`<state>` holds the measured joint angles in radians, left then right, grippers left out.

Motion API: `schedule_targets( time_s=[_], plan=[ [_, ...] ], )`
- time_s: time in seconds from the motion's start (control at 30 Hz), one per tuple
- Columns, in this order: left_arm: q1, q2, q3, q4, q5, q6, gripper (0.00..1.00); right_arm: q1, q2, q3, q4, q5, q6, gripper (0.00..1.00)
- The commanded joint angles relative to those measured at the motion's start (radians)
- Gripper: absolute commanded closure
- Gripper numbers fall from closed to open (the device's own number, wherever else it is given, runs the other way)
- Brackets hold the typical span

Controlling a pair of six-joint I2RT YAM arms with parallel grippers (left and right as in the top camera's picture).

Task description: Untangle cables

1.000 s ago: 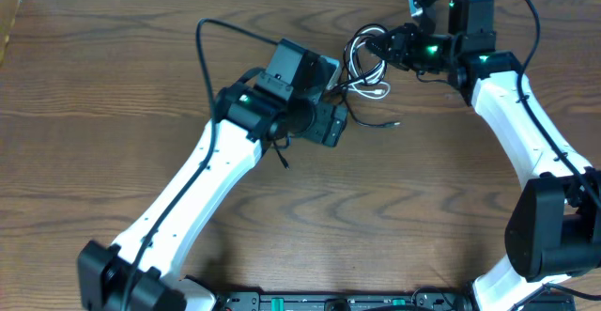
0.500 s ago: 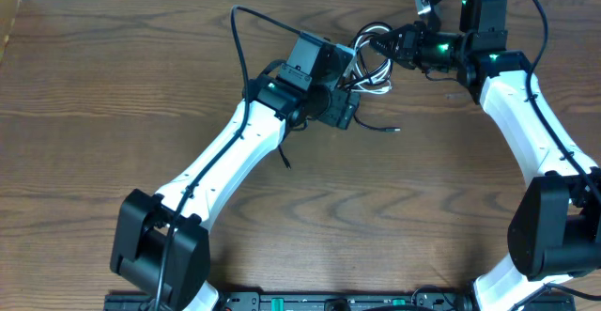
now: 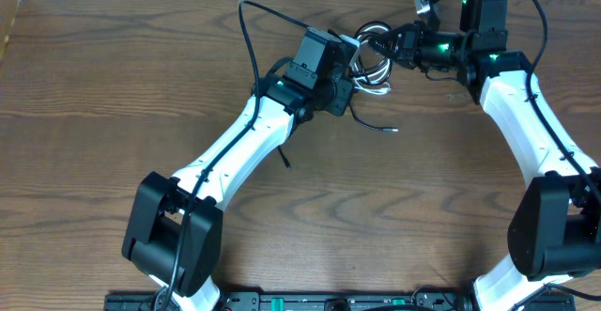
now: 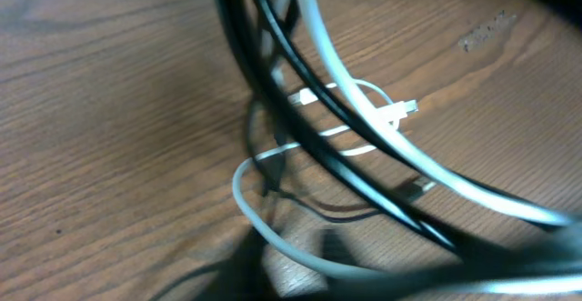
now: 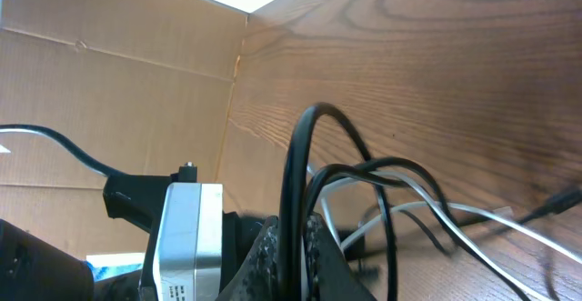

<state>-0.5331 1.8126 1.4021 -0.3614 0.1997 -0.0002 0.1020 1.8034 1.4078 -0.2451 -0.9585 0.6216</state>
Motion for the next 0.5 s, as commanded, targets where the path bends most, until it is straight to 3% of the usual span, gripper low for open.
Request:
schedule_targets(
  time_s=[0.0, 0.27, 0.37, 0.47],
  plan=[
    [0.000, 0.002, -0.003, 0.003, 0.008, -0.015, 0.92, 0.004, -0.019, 0.011, 0.001, -0.017, -0.002, 0.99],
    [0.000, -0.116, -0.003, -0.097, 0.035, -0.108, 0.93, 0.011, -0.019, 0.011, -0.114, 0.263, -0.036, 0.98],
    [0.000, -0.193, -0.003, -0.170, 0.036, -0.130, 0.93, 0.017, -0.019, 0.011, -0.149, 0.361, -0.037, 0.90],
    [0.000, -0.262, -0.003, -0.235, 0.036, -0.133, 0.92, 0.020, -0.019, 0.011, -0.152, 0.375, -0.055, 0.74]
  ],
)
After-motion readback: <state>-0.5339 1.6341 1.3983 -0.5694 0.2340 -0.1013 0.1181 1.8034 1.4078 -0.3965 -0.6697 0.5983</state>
